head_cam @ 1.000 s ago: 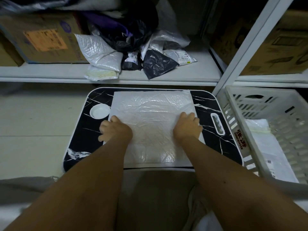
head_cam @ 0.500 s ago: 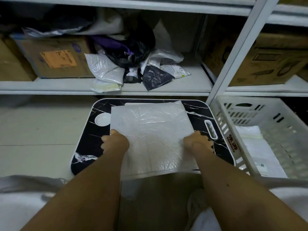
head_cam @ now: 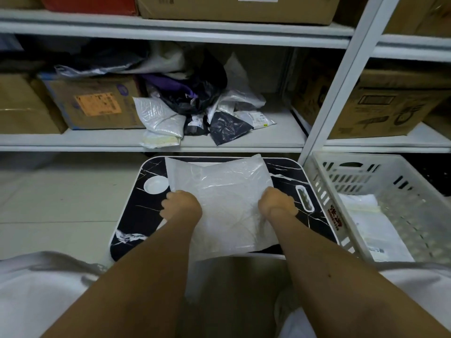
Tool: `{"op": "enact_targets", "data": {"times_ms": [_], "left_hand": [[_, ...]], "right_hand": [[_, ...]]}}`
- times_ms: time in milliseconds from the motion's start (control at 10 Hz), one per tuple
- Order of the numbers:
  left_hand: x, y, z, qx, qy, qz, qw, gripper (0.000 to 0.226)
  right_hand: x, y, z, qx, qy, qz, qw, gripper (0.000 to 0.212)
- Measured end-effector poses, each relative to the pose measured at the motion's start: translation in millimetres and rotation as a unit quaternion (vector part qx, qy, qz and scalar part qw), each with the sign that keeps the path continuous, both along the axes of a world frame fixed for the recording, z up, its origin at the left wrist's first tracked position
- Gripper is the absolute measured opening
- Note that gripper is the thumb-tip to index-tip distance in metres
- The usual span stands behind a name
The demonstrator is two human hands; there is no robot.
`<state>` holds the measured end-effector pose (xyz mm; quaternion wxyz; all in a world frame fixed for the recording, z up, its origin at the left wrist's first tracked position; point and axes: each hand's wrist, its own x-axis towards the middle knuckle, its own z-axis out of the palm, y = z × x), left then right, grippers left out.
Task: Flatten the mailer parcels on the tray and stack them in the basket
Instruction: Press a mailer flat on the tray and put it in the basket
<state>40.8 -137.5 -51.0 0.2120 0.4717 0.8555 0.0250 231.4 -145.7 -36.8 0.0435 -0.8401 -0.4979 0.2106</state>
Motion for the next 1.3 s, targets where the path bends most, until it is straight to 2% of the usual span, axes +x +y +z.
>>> {"op": "enact_targets", "data": {"times_ms": [300, 500, 700, 800, 1000, 1100, 1200, 1300], "left_hand": [[28.5, 0.6, 52.3, 0.069, 0.029, -0.062, 0.995, 0.051], [80.8, 5.6, 88.0, 0.108, 0.022, -0.134, 0.985, 0.049], [178.3, 13.4, 106.0, 0.133, -0.004, -0.241, 0.961, 0.044], [230.0, 9.5, 102.5, 0.120, -0.023, -0.310, 0.943, 0.042], [334.6, 5.0, 83.9, 0.083, -0.067, -0.435, 0.894, 0.030], [366.7, 1.8, 75.7, 0.056, -0.082, -0.465, 0.880, 0.030], [394.1, 1.3, 57.5, -0.022, -0.090, -0.488, 0.868, 0.033], [414.2, 8.9, 31.2, -0.078, -0.065, -0.533, 0.840, 0.034]], "right_hand": [[20.3, 7.8, 51.0, 0.096, -0.037, -0.007, 0.995, 0.033], [67.5, 9.4, 85.7, 0.120, -0.057, -0.090, 0.987, 0.034], [155.2, 6.2, 105.0, 0.076, -0.129, -0.143, 0.978, 0.040], [199.1, -4.5, 107.7, 0.027, -0.171, -0.181, 0.968, 0.044], [293.2, -30.3, 85.1, -0.010, -0.247, -0.241, 0.939, 0.050], [329.1, -36.5, 63.2, -0.036, -0.287, -0.244, 0.926, 0.049], [355.6, -39.8, 32.3, -0.095, -0.305, -0.228, 0.920, 0.052], [370.0, -33.2, -1.4, -0.099, -0.332, -0.188, 0.919, 0.051]]}}
